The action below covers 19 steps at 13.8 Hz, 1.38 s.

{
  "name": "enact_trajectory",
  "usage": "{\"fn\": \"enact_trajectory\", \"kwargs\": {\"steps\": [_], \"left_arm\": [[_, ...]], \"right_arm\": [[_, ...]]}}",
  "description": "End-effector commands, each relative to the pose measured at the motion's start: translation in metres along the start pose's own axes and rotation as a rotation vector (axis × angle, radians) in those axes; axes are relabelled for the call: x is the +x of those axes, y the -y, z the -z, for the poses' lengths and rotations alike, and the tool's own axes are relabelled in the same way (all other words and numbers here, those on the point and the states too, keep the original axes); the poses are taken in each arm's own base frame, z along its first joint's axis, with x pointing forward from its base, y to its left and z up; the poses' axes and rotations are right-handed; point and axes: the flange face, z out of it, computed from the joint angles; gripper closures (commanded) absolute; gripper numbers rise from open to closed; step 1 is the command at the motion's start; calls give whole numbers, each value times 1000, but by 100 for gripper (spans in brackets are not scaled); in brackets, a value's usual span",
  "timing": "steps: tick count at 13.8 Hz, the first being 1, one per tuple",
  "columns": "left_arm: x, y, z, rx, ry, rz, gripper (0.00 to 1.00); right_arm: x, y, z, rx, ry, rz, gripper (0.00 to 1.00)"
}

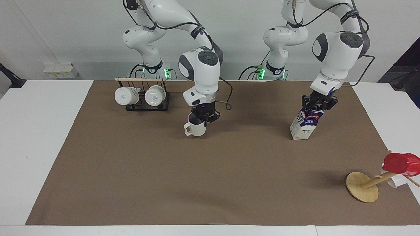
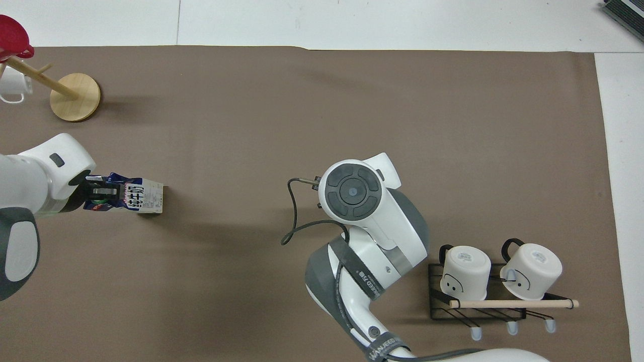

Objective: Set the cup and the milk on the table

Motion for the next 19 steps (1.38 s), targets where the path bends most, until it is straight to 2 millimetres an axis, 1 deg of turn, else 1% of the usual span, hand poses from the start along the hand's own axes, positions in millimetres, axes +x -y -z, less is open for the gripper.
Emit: {"fn": "enact_trajectory", "kwargs": {"steps": [1,2,4,6,7,10,11,12,13,14,16,17,18,19], "left_arm": [[3,-1,15,-1,8,-6,57],[5,-1,19,-1,10,-3,57],[8,-1,29,-1,8,-1,57],[9,-2,33,-1,10,2,57],[10,-5,34,-3,10,0,57],[12,-12,41,-3,14,17,57],[13,-19,45,-5,12,14,57],[16,-20,45,-6,21,32,58],[18,-26,48,-8,27,31,58],[19,-32,50,-10,28,23,58],[20,-32,52,-10,25,34,59],[20,-32,52,-10,25,35,59],[20,-33,51,-10,27,34,59],[20,-33,51,-10,28,34,59]], "right_arm": [[4,7,-5,-5,-25,-13,100],[-2,11,-14,-16,-20,-3,100],[-2,14,-14,9,-34,-6,100],[-2,15,-16,12,-36,-20,100],[-3,16,-21,7,-34,-18,100],[-1,17,-21,32,-54,-14,100],[-3,19,-25,27,-52,-11,100],[-5,21,-31,24,-51,-7,100],[-5,21,-33,26,-51,-6,100],[-5,21,-32,27,-52,-5,93],[-4,20,-34,29,-49,-11,60],[-6,20,-36,24,-46,-9,52],[-6,20,-35,18,-46,-8,35],[-4,19,-34,14,-47,-8,11]]}}
